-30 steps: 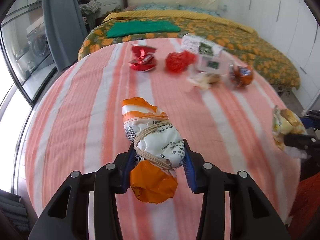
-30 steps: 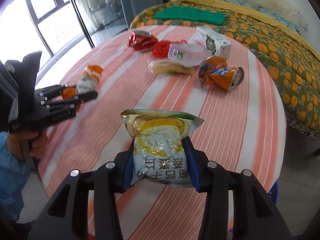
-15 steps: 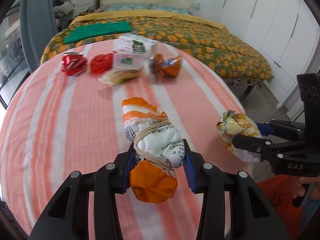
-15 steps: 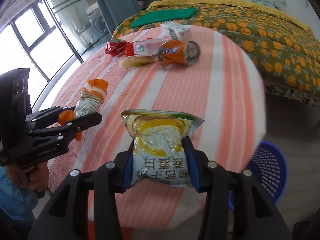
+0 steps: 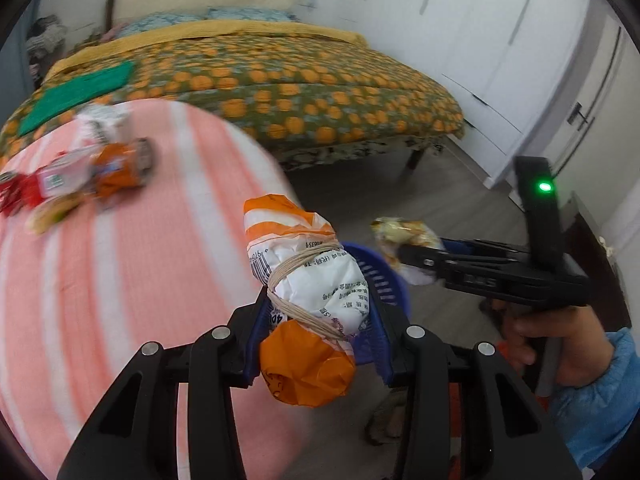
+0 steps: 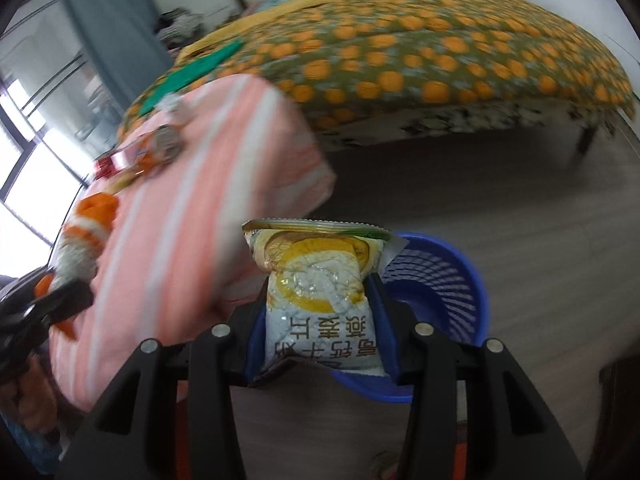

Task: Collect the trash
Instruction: 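Carry both items to the blue wastebasket and open both tools to drop them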

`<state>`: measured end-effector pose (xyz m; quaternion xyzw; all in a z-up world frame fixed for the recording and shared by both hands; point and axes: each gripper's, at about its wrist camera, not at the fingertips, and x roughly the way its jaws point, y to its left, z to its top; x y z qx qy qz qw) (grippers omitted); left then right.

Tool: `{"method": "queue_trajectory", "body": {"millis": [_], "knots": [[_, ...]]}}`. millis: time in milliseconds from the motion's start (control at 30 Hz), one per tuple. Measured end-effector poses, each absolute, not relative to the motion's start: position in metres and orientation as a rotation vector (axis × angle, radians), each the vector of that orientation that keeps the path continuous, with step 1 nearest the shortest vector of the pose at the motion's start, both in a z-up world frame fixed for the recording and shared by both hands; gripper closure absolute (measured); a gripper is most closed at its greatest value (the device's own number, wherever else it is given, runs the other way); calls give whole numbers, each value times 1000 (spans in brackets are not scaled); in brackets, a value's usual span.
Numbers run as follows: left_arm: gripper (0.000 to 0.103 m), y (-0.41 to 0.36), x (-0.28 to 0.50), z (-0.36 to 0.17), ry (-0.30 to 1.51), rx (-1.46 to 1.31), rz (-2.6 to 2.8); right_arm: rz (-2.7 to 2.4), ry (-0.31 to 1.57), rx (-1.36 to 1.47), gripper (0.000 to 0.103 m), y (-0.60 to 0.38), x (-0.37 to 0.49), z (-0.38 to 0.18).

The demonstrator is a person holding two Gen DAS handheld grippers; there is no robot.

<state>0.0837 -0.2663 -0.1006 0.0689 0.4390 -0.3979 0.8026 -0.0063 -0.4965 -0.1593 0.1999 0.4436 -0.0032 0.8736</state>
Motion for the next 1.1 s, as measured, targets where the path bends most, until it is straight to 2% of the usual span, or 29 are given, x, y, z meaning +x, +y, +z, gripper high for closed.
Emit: {"method": "queue_trajectory", "body": {"millis": [400,867,933,967,1000,1033,1067,1100], "knots": [[60,-378,71,-169,1044,212,-886,-89,938,531,58,-576,-6,-211],[59,-440,84,-249,1100,285,-859,-89,981,696,57,-623,17,-259],[55,-445,89,-258,1099,290,-849,-83,986,716,56,-626,21,-265],[52,-447,92,-263,1099,292,-845,-85,987,721,54,-628,22,-268],[44,-449,94,-269,1095,296,-837,-88,984,735,49,-630,23,-271],[36,-449,94,-271,1092,299,-829,-85,981,751,36,-632,24,-272],[33,-449,95,-274,1087,302,-816,-86,973,778,29,-635,23,-273],[31,-449,96,-276,1084,303,-806,-89,961,799,29,-638,21,-272]]}}
